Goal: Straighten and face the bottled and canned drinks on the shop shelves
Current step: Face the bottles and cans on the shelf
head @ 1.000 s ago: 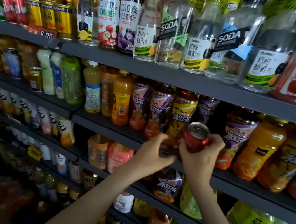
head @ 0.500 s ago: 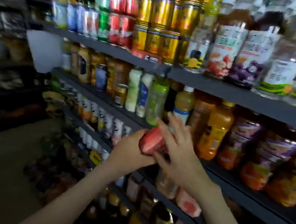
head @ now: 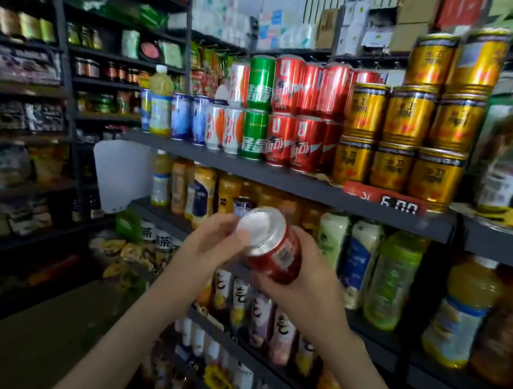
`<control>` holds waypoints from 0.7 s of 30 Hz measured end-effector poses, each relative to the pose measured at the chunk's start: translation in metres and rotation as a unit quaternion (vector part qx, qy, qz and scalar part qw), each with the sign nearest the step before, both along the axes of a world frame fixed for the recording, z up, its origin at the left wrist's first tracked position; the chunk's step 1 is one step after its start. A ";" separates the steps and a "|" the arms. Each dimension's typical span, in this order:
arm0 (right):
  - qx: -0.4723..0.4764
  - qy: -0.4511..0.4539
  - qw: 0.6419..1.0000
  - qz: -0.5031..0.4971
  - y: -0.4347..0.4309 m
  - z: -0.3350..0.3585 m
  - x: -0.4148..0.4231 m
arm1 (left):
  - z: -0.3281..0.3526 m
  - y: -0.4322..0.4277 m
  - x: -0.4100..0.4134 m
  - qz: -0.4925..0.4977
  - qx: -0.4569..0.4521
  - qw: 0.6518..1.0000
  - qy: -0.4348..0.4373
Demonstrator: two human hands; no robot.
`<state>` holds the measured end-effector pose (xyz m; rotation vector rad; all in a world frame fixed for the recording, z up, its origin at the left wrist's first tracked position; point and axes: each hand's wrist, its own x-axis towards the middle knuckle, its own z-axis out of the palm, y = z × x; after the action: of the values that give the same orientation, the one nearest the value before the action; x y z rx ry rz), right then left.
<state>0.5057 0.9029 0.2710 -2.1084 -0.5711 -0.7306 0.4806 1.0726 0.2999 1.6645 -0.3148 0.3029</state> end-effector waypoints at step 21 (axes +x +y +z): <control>0.293 -0.127 0.937 -0.143 0.042 0.189 0.217 | 0.100 0.041 0.258 0.093 0.107 0.956 -0.259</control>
<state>0.7232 0.9451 0.4604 -1.5586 -0.1391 -1.1851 0.7387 1.1134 0.3999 1.8129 -0.5989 0.8786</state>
